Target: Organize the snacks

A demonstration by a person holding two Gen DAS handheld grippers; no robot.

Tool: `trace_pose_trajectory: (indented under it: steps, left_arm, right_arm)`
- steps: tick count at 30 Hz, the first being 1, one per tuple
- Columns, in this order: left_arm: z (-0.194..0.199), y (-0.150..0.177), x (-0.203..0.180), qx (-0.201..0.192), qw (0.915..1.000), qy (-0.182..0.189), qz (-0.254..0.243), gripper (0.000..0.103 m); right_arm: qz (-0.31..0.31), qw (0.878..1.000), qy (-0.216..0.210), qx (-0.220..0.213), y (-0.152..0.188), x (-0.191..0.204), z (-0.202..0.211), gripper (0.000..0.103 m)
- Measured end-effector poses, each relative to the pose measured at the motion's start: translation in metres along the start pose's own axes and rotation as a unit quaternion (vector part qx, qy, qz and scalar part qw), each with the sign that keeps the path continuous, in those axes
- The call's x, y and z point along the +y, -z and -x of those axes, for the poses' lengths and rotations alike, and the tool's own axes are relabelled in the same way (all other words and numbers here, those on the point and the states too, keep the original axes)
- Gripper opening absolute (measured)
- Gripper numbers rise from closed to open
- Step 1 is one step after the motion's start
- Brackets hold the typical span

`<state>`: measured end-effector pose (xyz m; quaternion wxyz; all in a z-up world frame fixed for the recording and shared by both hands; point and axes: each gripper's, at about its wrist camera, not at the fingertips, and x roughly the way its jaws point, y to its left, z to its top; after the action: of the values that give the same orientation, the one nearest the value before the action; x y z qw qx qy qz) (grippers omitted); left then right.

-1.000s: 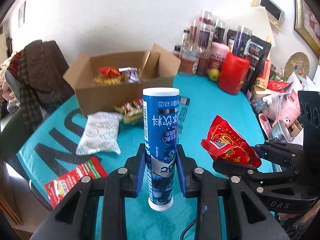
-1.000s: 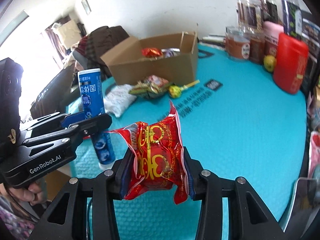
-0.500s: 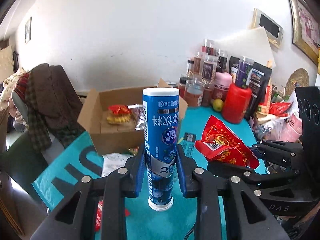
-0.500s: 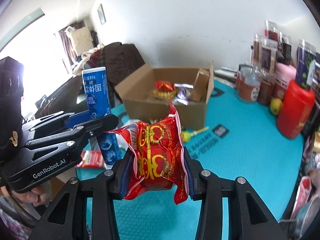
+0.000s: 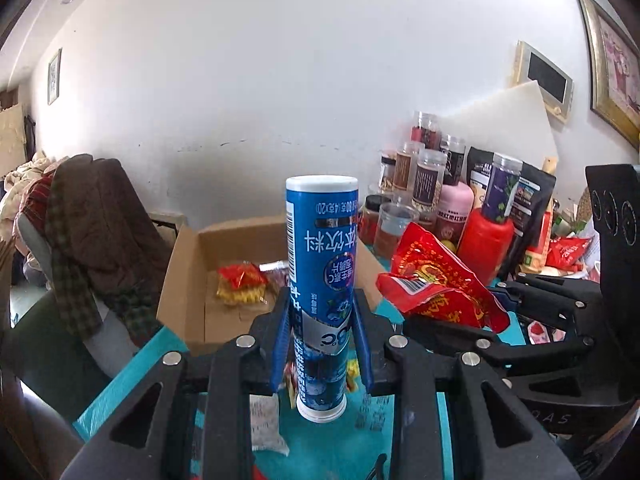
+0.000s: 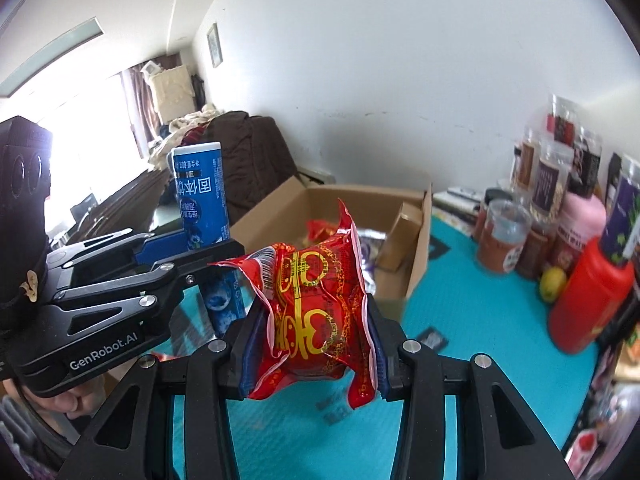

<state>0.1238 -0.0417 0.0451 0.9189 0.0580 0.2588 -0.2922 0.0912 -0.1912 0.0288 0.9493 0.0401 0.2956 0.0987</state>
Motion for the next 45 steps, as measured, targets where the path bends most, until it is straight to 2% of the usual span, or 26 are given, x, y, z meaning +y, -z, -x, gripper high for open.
trace_pose_trajectory:
  steps: [14,20,29,36,45]
  left_arm:
    - [-0.054,-0.049,0.021,-0.021,0.9996,0.001,0.016,0.028]
    - [-0.083,-0.068,0.033,-0.025,0.9995,-0.010,0.014,0.028]
    - [-0.128,-0.084,0.067,-0.020,0.9981,-0.034,0.047,0.028]
    - [-0.172,-0.082,0.093,0.025,0.9959,-0.069,0.052,0.028]
    - [-0.206,-0.056,0.108,0.083,0.9917,-0.078,0.059,0.028]
  right_arm:
    - [0.018,0.999,0.006,-0.034,-0.056,-0.027,-0.039,0.044]
    - [0.025,0.999,0.006,-0.038,-0.076,-0.039,-0.064,0.044]
    - [0.019,0.999,-0.009,-0.037,-0.098,-0.054,-0.108,0.044]
    - [-0.011,1.000,-0.011,-0.001,-0.104,-0.059,-0.151,0.044]
    - [-0.037,0.998,-0.002,0.055,-0.095,-0.065,-0.200,0.044]
